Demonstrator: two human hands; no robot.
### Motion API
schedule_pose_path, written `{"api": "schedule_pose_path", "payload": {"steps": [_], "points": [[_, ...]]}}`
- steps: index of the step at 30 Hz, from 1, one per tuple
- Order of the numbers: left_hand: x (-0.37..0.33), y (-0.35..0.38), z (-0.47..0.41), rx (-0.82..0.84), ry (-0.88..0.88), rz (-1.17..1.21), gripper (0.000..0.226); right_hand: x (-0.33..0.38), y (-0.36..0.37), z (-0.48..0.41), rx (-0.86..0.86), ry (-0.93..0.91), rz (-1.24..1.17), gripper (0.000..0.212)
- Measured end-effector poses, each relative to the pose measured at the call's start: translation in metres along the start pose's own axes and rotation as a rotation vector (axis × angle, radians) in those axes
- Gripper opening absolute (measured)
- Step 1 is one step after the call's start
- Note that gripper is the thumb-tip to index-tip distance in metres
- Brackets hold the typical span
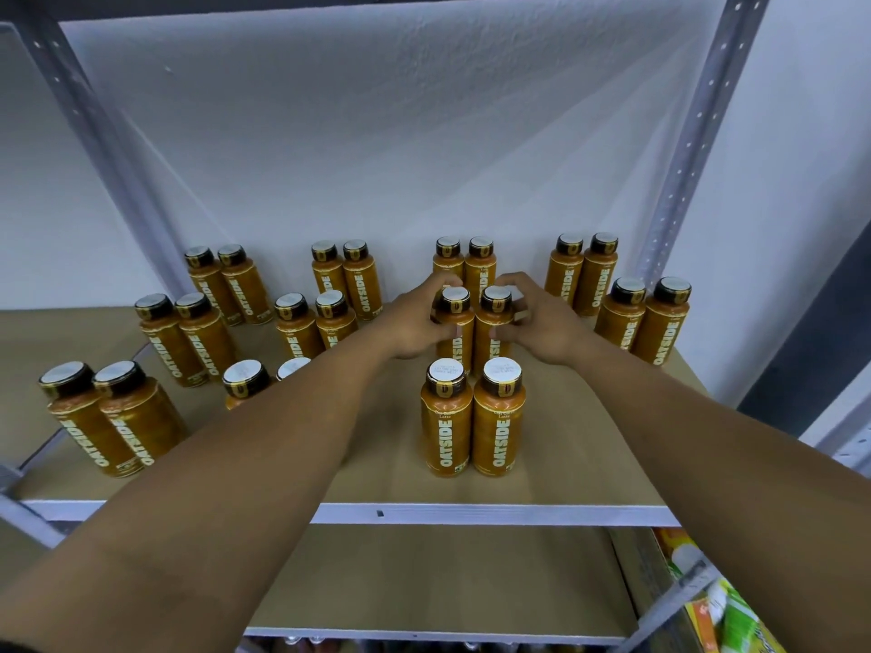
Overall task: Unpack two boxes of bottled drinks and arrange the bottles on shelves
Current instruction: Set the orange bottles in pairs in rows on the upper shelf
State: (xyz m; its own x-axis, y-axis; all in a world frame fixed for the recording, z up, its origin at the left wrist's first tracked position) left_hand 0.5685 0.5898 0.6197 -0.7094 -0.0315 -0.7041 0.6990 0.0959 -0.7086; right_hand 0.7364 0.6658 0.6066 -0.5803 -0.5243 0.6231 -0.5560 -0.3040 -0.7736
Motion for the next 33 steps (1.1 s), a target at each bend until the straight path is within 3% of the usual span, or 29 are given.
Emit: {"api": "schedule_pose_path", "payload": {"steps": [33], "points": [[0.0011, -0.0032, 0.0084, -0.029, -0.019, -0.026, 0.071, 0.0065, 0.0035, 0.0034, -0.009, -0.009, 0.051, 0.075]]}}
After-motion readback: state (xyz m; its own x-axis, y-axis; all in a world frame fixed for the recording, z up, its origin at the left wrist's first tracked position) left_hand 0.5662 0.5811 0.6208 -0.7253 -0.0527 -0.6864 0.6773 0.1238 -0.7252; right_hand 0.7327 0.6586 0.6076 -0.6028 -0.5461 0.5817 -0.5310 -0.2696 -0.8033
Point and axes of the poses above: each hand's wrist, its own z-axis away from the middle knuckle, its own y-axis out of the palm, x = y × z, the point moved 7 cm from there along -z, towards the middle knuckle, and after that the axes turned 6 degrees about z, right-handed, at the moved point
